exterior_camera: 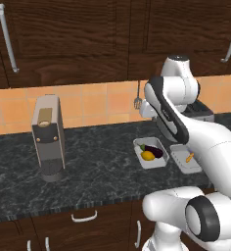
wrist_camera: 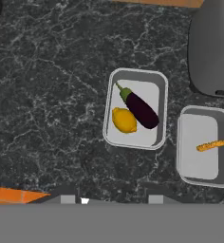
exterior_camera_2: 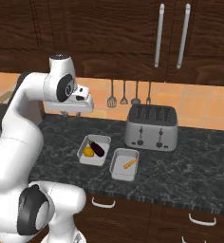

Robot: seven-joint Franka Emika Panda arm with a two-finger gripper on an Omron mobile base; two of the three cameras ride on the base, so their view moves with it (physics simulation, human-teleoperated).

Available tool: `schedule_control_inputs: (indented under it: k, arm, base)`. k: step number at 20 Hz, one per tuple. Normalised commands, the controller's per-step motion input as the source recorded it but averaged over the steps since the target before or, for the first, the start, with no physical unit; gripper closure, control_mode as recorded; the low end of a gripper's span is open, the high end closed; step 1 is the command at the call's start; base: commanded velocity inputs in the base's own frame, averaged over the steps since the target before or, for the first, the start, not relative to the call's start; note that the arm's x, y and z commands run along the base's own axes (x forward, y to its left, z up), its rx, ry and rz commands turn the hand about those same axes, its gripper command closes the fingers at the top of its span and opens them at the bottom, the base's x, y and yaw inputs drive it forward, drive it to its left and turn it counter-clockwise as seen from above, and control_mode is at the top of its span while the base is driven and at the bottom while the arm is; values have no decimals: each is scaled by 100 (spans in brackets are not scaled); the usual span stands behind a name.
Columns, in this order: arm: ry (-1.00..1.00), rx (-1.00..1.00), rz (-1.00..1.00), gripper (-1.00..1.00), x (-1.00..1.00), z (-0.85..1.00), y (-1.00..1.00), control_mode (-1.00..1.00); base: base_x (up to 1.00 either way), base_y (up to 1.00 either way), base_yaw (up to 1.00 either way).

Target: Take the meat container that has the shrimp and place it on the second highest rack of the freezer. Then take the vegetable container that has the eggplant and lemon and place it on the highest rack of the freezer.

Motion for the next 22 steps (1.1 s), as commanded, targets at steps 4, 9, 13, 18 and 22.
schedule_control_inputs:
  k: [4, 9, 13, 18, 22]
  arm:
    - [-6, 1, 0, -100, -66, -4, 0, -100]
    - [3, 1, -8, -100, -81, -44, -1, -100]
    - [16, 0, -27, -100, -22, -48, -35, -100]
    - [17, 0, -26, -100, -3, -31, -64, -100]
    - [20, 0, -31, -100, 9, -26, -65, -100]
  base:
    - [0, 0, 0]
    - [0, 0, 0]
    - [0, 0, 0]
    - [0, 0, 0]
    - [0, 0, 0]
